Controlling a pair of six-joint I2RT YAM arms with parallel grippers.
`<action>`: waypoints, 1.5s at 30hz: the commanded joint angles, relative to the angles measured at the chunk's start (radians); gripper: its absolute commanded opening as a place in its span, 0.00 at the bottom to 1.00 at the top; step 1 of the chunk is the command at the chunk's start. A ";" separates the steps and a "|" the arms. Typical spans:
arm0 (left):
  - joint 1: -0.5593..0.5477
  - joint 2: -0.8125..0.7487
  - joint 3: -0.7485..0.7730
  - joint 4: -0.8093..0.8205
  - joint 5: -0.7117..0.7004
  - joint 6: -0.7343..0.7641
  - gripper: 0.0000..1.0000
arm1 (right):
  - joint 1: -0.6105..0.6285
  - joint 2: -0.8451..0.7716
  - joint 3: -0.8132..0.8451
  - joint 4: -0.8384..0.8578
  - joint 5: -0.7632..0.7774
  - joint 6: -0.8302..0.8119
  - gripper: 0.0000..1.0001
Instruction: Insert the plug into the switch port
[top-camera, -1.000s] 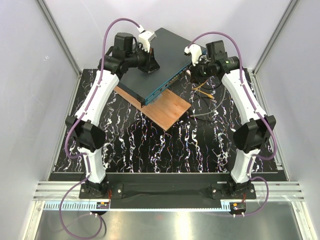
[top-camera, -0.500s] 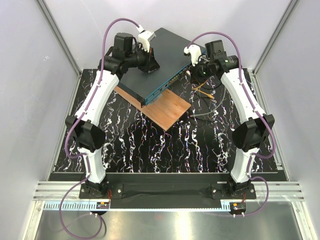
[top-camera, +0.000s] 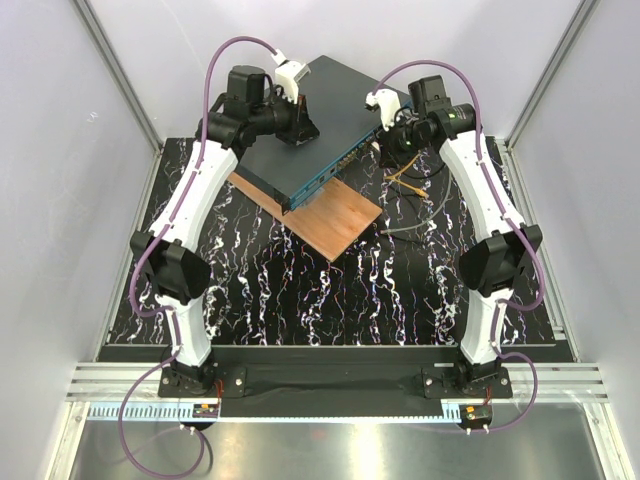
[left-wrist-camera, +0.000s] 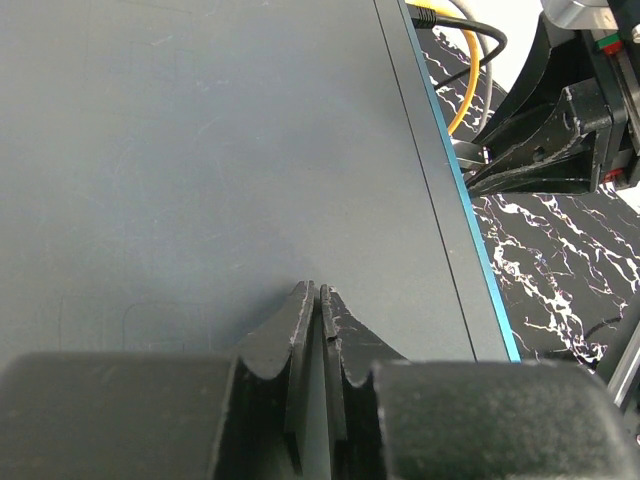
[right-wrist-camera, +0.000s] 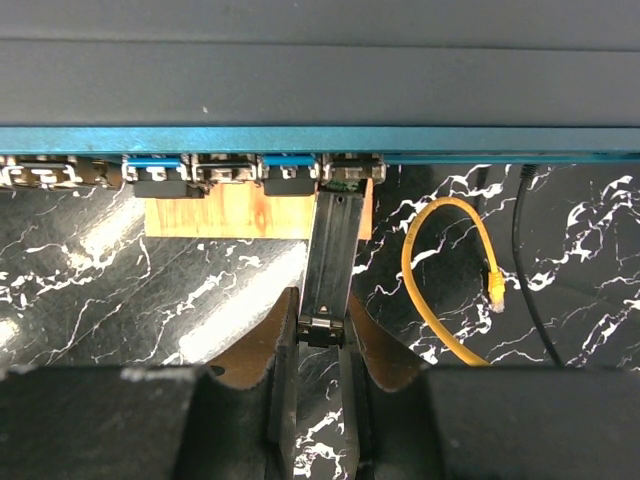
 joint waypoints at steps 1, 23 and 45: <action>0.011 -0.041 -0.024 0.036 0.005 -0.007 0.12 | 0.019 0.030 0.075 0.036 -0.085 -0.017 0.00; 0.026 -0.059 -0.067 0.061 0.024 -0.018 0.11 | 0.019 0.053 0.167 0.040 -0.165 -0.006 0.00; 0.032 -0.050 -0.065 0.072 0.041 -0.044 0.11 | -0.035 0.022 0.074 0.050 -0.256 -0.049 0.00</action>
